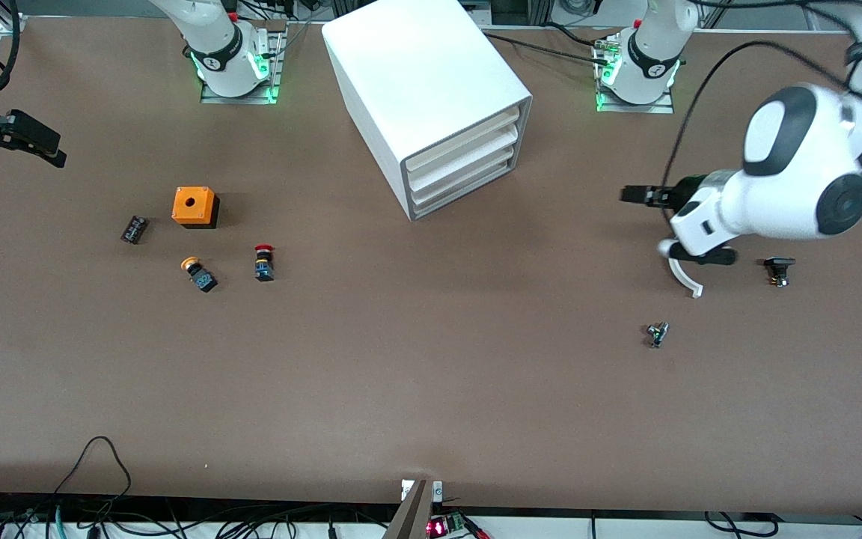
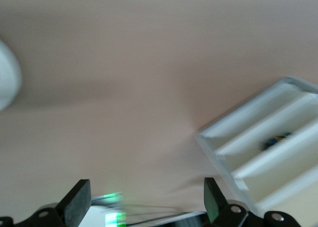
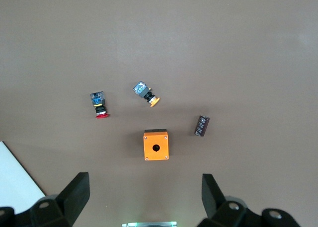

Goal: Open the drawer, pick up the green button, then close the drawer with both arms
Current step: 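Reach the left gripper to the bottom drawer front of the white cabinet, then pull the bottom drawer open with the left gripper while the right gripper advances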

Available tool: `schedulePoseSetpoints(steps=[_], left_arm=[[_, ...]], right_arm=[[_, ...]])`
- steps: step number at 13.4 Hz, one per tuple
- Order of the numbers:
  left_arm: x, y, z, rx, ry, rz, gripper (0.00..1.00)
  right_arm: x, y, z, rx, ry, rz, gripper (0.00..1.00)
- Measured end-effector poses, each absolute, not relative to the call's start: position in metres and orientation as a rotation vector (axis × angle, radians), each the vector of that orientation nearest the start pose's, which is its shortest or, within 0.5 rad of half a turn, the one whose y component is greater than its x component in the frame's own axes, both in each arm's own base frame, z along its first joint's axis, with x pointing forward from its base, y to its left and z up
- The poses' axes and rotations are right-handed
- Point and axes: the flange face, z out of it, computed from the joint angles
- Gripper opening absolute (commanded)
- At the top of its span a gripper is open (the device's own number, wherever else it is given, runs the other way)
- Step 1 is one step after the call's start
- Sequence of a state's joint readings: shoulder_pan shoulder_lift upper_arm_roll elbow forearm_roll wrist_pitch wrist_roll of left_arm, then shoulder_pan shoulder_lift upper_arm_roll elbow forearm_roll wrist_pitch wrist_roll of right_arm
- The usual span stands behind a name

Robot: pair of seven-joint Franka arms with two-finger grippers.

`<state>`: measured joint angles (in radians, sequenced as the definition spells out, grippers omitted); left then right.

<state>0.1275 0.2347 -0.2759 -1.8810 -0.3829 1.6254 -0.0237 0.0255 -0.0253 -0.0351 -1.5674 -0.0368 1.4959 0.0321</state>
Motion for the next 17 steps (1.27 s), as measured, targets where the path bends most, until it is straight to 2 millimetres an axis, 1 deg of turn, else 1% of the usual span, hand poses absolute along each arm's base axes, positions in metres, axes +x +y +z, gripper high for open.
schedulePoseSetpoints(steps=[2,4,6,7,9,10,11,12,14,15,16,17], left_arm=[[0.532,-0.142,0.315,-3.537,0.054,0.989,1.0],[0.512,-0.178,0.266,-3.665,0.111,1.022,1.0],[0.489,-0.206,0.229,-3.742,0.152,1.053,1.0],[0.477,-0.218,0.213,-3.756,0.19,1.072,1.0],[0.459,-0.239,0.19,-3.746,0.231,1.135,0.99],[0.452,-0.248,0.183,-3.733,0.252,1.162,0.96],[0.445,-0.258,0.177,-3.724,0.27,1.185,0.95],[0.439,-0.267,0.174,-3.72,0.279,1.201,0.94],[0.427,-0.283,0.169,-3.723,0.282,1.225,0.87],[0.42,-0.29,0.167,-3.722,0.273,1.237,0.8],[0.412,-0.297,0.165,-3.72,0.268,1.244,0.57],[0.405,-0.305,0.162,-3.718,0.267,1.231,0.11]], right_arm=[[0.539,-0.009,0.634,-3.176,0.069,0.073,1.0],[0.539,-0.009,0.634,-3.176,0.069,0.073,1.0],[0.539,-0.009,0.633,-3.176,0.068,0.073,1.0],[0.539,-0.009,0.633,-3.176,0.068,0.073,1.0],[0.539,-0.009,0.633,-3.176,0.067,0.076,1.0],[0.54,-0.006,0.631,-3.176,0.059,0.081,1.0],[0.541,0.001,0.627,-3.176,0.039,0.093,1.0],[0.543,0.012,0.623,-3.177,0.005,0.104,1.0],[0.547,0.044,0.616,-3.18,-0.08,0.105,1.0],[0.549,0.056,0.613,-3.181,-0.107,0.104,1.0],[0.552,0.06,0.609,-3.181,-0.119,0.104,1.0],[0.556,0.061,0.605,-3.178,-0.119,0.091,1.0]])
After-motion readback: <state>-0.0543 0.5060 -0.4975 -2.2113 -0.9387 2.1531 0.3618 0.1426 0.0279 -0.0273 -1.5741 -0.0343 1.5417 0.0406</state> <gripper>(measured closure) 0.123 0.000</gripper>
